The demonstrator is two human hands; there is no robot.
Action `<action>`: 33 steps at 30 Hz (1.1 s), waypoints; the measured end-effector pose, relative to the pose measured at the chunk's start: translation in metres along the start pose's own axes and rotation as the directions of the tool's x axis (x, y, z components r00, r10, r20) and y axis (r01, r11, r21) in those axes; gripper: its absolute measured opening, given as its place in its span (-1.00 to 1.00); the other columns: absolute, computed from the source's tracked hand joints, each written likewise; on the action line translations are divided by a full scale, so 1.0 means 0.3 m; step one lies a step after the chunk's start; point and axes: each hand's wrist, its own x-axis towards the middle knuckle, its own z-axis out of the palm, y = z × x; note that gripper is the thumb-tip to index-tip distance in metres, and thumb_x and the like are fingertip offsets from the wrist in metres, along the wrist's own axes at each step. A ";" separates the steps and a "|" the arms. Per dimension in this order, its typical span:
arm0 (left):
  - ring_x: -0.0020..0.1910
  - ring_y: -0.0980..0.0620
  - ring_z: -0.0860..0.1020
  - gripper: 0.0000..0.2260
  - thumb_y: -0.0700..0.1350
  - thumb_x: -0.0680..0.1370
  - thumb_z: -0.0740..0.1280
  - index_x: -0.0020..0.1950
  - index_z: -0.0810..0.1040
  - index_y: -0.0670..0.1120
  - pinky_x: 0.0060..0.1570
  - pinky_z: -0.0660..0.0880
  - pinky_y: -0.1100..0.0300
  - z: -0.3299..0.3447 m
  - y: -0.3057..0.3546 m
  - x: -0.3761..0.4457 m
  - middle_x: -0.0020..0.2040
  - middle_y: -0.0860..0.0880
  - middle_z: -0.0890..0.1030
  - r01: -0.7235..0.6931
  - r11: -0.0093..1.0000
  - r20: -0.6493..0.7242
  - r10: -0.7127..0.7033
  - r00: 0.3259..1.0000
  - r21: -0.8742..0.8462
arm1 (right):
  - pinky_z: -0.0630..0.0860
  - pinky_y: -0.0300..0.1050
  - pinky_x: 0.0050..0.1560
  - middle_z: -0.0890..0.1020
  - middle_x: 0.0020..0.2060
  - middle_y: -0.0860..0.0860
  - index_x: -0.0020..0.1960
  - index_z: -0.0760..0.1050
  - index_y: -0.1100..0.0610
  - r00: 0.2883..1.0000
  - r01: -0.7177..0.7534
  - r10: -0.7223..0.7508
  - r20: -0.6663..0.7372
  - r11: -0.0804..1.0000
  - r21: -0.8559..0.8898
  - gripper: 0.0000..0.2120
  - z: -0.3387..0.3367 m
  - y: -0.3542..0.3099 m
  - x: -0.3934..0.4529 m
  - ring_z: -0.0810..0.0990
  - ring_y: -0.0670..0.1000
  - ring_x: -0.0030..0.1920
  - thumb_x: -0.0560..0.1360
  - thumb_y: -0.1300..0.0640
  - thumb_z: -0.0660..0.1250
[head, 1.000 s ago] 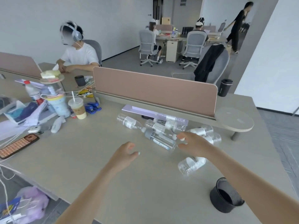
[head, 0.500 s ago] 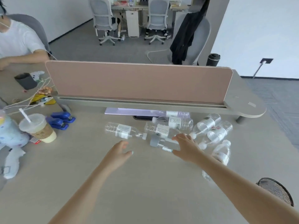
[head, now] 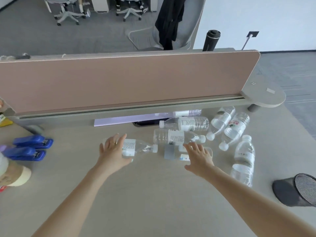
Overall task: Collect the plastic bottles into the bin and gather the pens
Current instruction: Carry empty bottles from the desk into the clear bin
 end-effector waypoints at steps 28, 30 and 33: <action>0.45 0.00 0.21 -0.34 0.17 0.39 0.35 0.42 0.22 0.02 0.46 -0.12 -0.13 -0.004 -0.052 0.159 0.40 0.02 0.37 -0.221 0.921 0.168 0.175 0.970 0.319 | 0.29 -0.12 0.22 0.44 0.20 -0.06 0.34 0.25 -0.02 0.990 -0.139 0.136 0.042 0.986 0.093 -0.43 0.099 0.043 -0.069 0.41 0.05 0.24 0.38 0.08 0.35; 0.41 0.00 0.26 -0.34 0.19 0.38 0.37 0.41 0.24 0.04 0.45 -0.09 -0.12 -0.011 -0.053 0.118 0.37 0.04 0.39 -0.193 0.944 0.131 0.163 0.978 0.266 | 0.29 -0.14 0.21 0.44 0.20 -0.07 0.34 0.25 -0.03 0.989 -0.146 0.143 0.032 0.981 0.128 -0.44 0.099 0.053 -0.114 0.40 0.04 0.24 0.39 0.06 0.35; 0.31 -0.02 0.37 -0.37 0.23 0.34 0.39 0.32 0.31 0.06 0.42 0.05 -0.11 -0.024 -0.041 0.053 0.28 0.07 0.45 -0.154 0.970 0.059 0.145 0.988 0.188 | 0.29 -0.16 0.21 0.44 0.21 -0.08 0.34 0.25 -0.04 0.987 -0.157 0.157 0.019 0.969 0.188 -0.44 0.089 0.067 -0.187 0.39 0.03 0.25 0.39 0.06 0.34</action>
